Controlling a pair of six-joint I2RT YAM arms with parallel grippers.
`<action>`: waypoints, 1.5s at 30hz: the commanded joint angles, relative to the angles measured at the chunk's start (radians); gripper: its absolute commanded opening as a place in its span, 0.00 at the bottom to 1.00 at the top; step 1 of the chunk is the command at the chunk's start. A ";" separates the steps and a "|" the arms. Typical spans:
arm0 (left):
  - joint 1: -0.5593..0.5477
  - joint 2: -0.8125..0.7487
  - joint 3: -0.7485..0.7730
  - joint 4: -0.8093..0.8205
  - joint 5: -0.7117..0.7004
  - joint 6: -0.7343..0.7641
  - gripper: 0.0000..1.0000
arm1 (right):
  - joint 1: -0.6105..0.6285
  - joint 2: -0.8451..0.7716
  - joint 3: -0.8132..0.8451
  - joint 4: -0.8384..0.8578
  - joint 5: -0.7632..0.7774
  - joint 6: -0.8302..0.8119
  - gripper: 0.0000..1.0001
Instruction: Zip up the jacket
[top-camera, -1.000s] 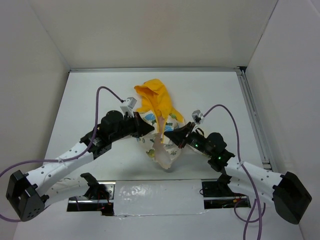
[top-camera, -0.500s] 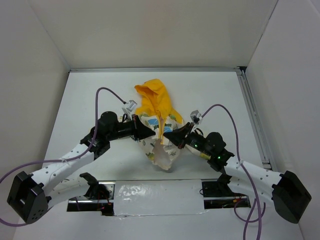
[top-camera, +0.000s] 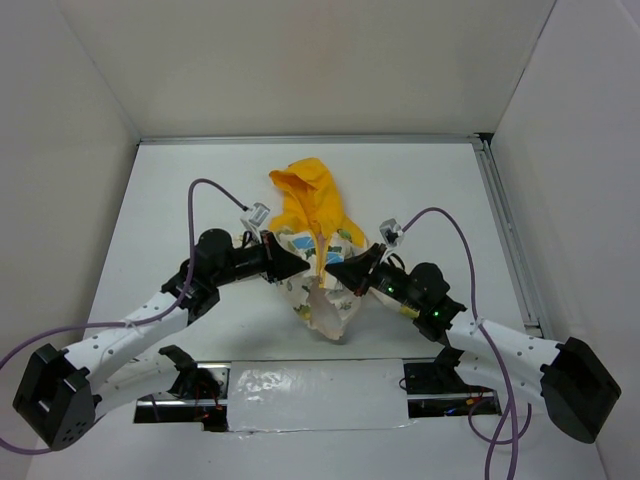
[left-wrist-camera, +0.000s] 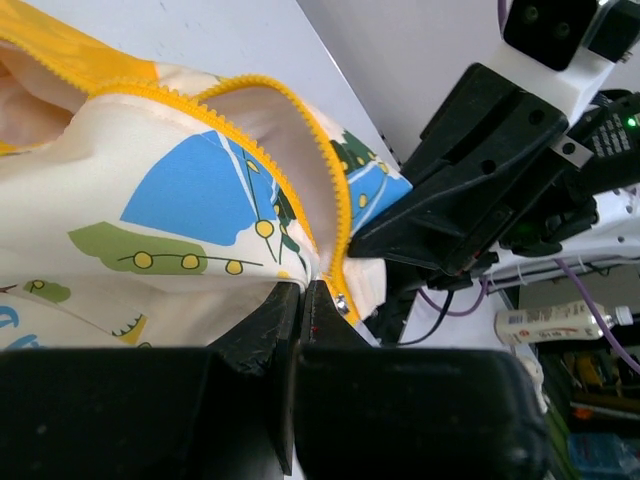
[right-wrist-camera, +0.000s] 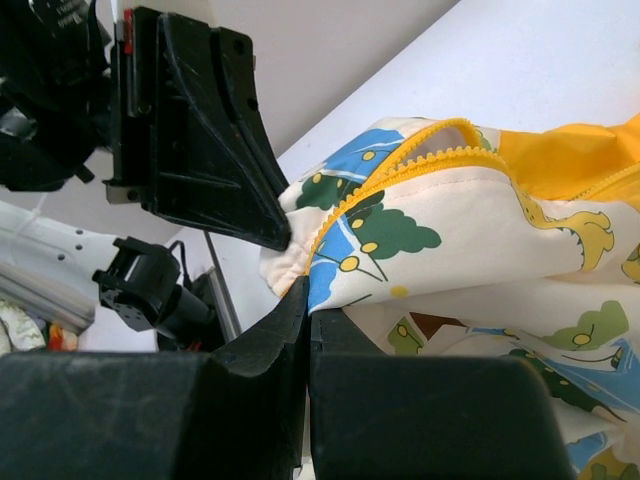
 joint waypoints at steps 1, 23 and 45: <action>0.004 -0.020 -0.011 0.099 -0.071 -0.027 0.00 | 0.006 -0.013 0.051 0.074 0.021 0.037 0.00; 0.004 -0.005 -0.024 0.137 -0.017 -0.168 0.00 | -0.010 0.050 0.086 0.111 0.085 0.046 0.00; 0.007 -0.068 -0.060 0.165 0.104 -0.208 0.00 | 0.019 0.107 0.106 0.053 -0.004 -0.015 0.17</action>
